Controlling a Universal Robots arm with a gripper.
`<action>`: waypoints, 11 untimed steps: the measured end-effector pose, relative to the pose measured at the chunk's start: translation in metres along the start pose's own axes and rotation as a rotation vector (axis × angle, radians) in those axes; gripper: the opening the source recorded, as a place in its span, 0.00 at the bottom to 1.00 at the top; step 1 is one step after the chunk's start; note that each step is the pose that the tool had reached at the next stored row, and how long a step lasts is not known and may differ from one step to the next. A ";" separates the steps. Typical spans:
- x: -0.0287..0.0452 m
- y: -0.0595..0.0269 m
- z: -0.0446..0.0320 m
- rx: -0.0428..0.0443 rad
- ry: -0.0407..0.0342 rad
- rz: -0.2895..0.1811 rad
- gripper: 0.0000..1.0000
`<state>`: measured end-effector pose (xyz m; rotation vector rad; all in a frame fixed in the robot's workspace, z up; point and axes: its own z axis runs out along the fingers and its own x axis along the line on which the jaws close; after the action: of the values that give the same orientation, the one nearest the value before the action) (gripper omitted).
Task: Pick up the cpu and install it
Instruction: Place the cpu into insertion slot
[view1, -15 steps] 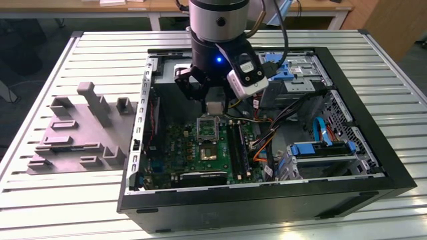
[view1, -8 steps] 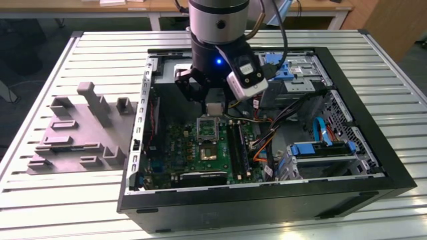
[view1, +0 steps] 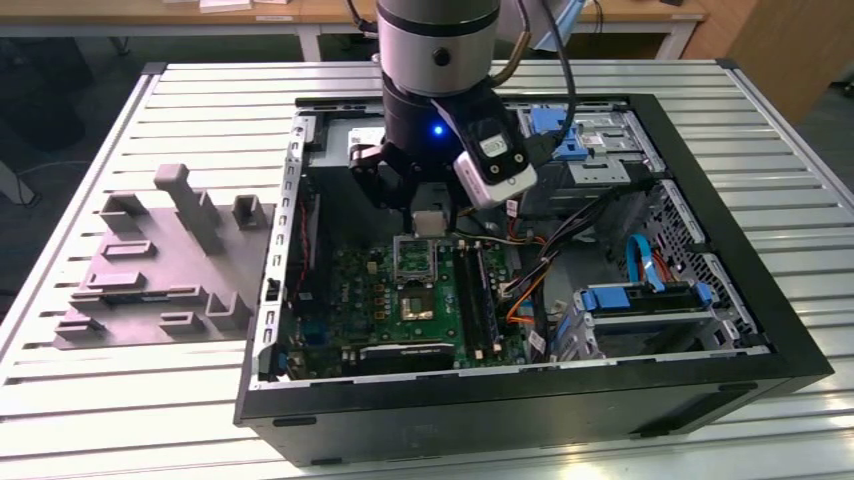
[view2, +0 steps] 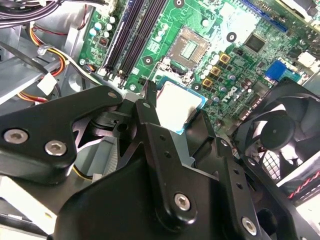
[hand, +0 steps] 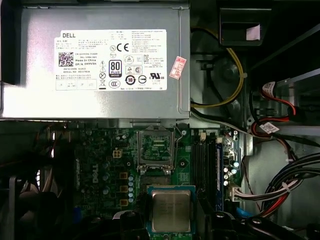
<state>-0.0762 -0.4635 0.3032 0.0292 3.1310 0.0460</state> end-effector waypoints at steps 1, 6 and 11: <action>0.0000 -0.0004 0.0010 0.0001 0.0001 -0.001 0.47; 0.0002 -0.0012 0.0110 0.0003 0.0025 -0.005 0.47; 0.0002 -0.0015 0.0197 0.0003 0.0045 -0.005 0.47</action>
<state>-0.0762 -0.4644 0.2835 0.0206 3.1355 0.0456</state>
